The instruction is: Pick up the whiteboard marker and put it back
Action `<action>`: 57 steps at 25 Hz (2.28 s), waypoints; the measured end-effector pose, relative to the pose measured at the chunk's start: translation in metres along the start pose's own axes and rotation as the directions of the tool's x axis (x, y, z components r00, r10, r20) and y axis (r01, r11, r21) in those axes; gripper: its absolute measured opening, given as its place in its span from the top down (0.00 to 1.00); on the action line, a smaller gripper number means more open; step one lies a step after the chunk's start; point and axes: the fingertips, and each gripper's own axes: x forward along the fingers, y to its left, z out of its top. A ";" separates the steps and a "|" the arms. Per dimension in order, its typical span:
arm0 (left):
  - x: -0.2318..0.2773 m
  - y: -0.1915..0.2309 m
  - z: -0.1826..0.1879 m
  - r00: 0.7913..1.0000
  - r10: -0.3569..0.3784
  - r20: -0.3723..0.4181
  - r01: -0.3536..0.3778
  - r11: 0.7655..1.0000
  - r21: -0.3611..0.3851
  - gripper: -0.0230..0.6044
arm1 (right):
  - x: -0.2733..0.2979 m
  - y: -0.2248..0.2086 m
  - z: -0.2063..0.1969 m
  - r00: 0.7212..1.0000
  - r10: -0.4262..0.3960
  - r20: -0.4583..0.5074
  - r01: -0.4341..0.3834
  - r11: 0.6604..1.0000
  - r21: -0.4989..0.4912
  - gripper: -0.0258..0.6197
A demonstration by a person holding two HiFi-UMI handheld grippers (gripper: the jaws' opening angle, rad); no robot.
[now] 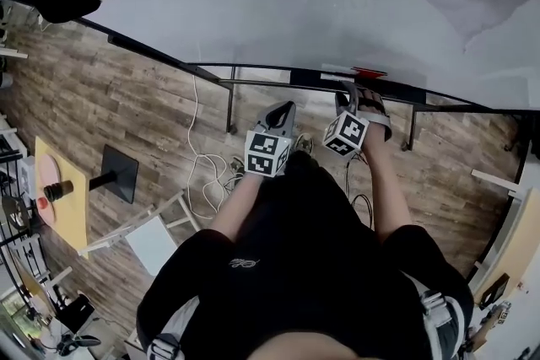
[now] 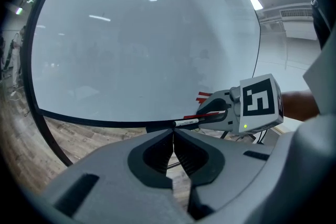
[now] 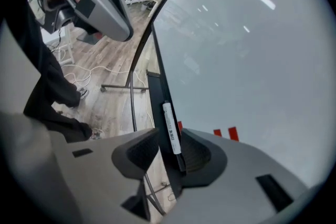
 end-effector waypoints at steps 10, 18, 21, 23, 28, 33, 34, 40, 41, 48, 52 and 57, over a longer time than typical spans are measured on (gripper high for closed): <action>-0.034 -0.001 0.022 0.995 -0.080 0.059 0.075 0.994 0.080 0.95 | -0.101 -0.031 0.052 0.894 -0.423 0.148 0.226 0.710 0.667 0.94; -0.095 -0.006 0.035 0.970 -0.206 0.127 0.182 0.968 0.175 0.95 | -0.170 -0.005 0.084 0.835 -0.537 0.124 0.174 0.471 0.865 0.96; -0.134 0.005 0.024 0.963 -0.222 0.154 0.196 0.967 0.165 0.95 | -0.192 0.025 0.105 0.821 -0.561 0.105 0.178 0.427 0.887 0.96; -0.151 0.015 0.019 0.957 -0.237 0.165 0.209 0.963 0.168 0.95 | -0.203 0.044 0.119 0.811 -0.578 0.088 0.187 0.398 0.898 0.96; -0.180 0.017 0.000 0.946 -0.281 0.158 0.256 0.953 0.162 0.95 | -0.225 0.090 0.140 0.812 -0.582 0.046 0.229 0.390 0.892 0.96; -0.204 0.002 0.020 0.930 -0.305 0.204 0.261 0.941 0.214 0.95 | -0.252 0.088 0.152 0.795 -0.602 0.075 0.219 0.400 0.890 0.96; -0.206 0.000 0.028 0.928 -0.302 0.216 0.255 0.941 0.222 0.95 | -0.259 0.083 0.152 0.785 -0.615 0.077 0.225 0.399 0.889 0.96; -0.212 -0.033 0.077 0.903 -0.297 0.311 0.226 0.943 0.244 0.95 | -0.304 0.049 0.129 0.712 -0.699 0.074 0.261 0.361 0.895 0.96; -0.213 -0.042 0.078 0.898 -0.305 0.318 0.236 0.942 0.237 0.95 | -0.313 0.045 0.125 0.697 -0.713 0.073 0.268 0.354 0.896 0.96; -0.214 -0.096 0.084 0.880 -0.342 0.329 0.248 0.923 0.295 0.95 | -0.345 0.043 0.089 0.656 -0.752 0.069 0.261 0.312 0.913 0.96; -0.214 -0.118 0.085 0.876 -0.359 0.321 0.262 0.915 0.308 0.95 | -0.356 0.046 0.070 0.647 -0.760 0.058 0.253 0.286 0.924 0.96; -0.219 -0.141 0.082 0.878 -0.365 0.310 0.262 0.908 0.328 0.95 | -0.366 0.056 0.059 0.641 -0.765 0.063 0.221 0.262 0.940 0.96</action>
